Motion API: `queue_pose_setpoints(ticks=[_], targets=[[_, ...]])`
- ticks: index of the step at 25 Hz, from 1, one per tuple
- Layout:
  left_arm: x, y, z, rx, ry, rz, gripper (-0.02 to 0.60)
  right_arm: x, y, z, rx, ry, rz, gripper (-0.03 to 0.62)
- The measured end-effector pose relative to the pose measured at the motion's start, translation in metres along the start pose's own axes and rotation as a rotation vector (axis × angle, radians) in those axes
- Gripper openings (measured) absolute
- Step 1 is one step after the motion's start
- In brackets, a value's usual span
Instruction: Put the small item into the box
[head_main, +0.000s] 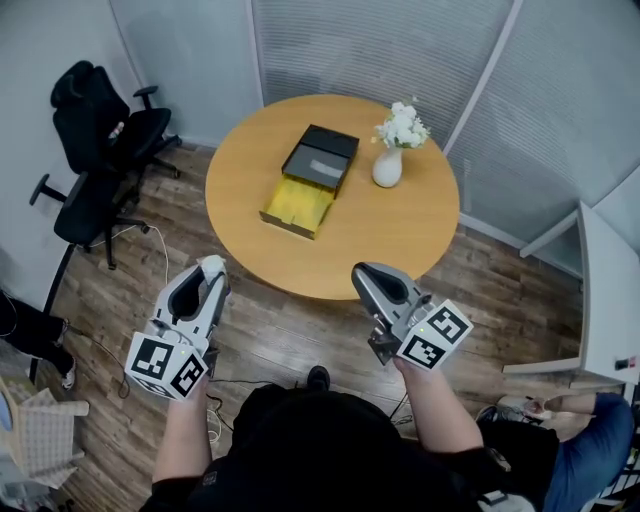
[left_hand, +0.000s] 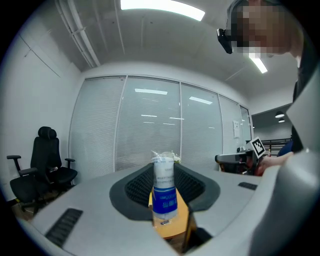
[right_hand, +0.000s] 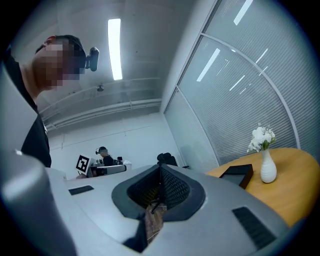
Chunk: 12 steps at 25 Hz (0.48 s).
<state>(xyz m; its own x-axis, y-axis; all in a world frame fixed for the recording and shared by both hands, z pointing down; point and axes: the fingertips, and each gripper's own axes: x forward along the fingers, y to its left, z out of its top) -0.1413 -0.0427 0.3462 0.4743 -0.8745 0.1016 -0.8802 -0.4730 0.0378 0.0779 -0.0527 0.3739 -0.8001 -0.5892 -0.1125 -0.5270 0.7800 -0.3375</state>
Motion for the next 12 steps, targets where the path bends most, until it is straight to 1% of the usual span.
queue_pose_setpoints(ticks=[7, 12], targets=[[0.014, -0.009, 0.004, 0.011, -0.004, -0.006, 0.135, -0.006, -0.012, 0.014, -0.005, -0.027, 0.007, 0.037], [0.021, -0.008, 0.005, 0.012, -0.008, -0.018, 0.135, -0.006, -0.015, 0.013, -0.004, -0.028, -0.003, 0.037]])
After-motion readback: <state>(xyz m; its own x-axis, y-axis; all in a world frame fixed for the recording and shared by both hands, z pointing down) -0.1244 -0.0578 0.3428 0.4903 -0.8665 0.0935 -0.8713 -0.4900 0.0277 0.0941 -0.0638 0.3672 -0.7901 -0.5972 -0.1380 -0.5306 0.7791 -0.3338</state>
